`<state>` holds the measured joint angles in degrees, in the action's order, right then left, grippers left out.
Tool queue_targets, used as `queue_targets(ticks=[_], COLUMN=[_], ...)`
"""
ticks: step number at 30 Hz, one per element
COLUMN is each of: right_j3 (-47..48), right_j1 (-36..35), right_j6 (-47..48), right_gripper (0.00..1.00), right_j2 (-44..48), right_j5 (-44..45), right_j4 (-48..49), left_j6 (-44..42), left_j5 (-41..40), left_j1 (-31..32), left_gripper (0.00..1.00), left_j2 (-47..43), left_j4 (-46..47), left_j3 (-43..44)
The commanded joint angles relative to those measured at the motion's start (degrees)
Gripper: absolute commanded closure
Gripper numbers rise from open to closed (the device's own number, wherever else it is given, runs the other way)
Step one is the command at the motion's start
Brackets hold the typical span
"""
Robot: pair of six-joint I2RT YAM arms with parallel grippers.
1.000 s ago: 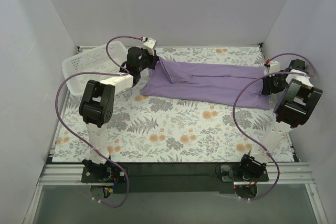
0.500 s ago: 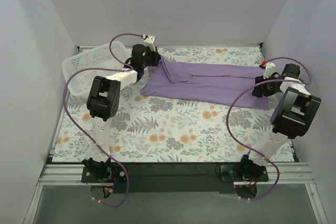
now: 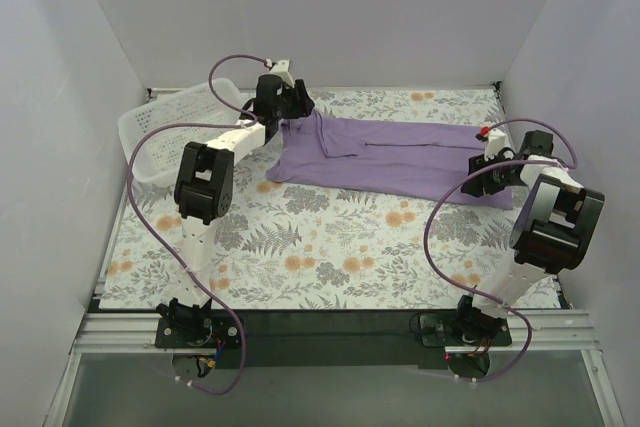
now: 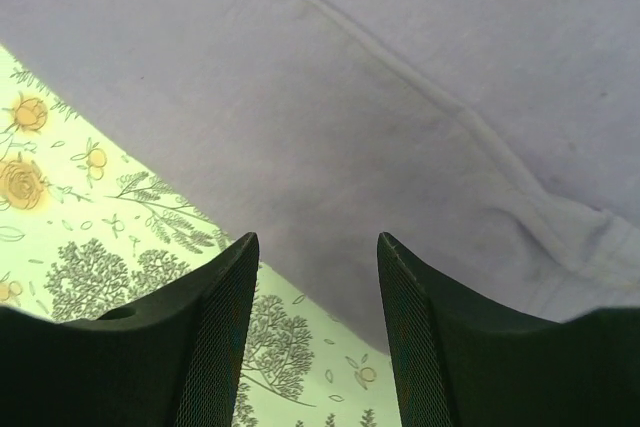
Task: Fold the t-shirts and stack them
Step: Fold the tshirt
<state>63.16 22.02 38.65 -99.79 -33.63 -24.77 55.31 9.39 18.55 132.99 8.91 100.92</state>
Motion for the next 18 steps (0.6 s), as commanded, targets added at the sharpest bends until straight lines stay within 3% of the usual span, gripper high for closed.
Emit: queue_targets(ticks=[1,5,8,12,14,16,18], right_j3=[-0.6,0.6,1.5,4.0,5.7,9.3,13.5], right_j1=[-0.7,-2.2,-4.4,-9.2,-14.6,-21.7,-27.0], right_j6=[1.8,9.6,16.4,16.8,15.3,11.9,5.6], right_gripper=[0.42,0.42,0.42,0.42,0.42,0.42,0.42], right_j2=[2.9,3.5,4.8,6.5,6.2,4.6,3.0], right_j5=[-3.5,-9.5,-12.2,-11.6,-10.2,-6.4,-1.6], right_j4=[-2.0,-9.7,-15.1,-16.3,-16.2,-15.5,-11.9], left_j6=[3.4,3.1,2.1,3.4,3.7,1.5,-1.9], left_j5=[0.9,5.4,6.0,6.0,7.4,8.3,7.0], left_j1=[-0.2,-0.3,-0.4,-2.3,-3.5,-3.7,-3.9], left_gripper=[0.52,0.49,0.47,0.42,0.38,0.25,0.23], left_j2=[-2.6,-6.8,-13.9,-31.1,-37.8,-47.1,-56.1], left_j4=[-1.7,-2.0,-1.9,-1.0,0.0,-1.2,-5.5], left_j3=[5.7,6.8,2.1,-12.8,-23.9,-33.8,-39.6])
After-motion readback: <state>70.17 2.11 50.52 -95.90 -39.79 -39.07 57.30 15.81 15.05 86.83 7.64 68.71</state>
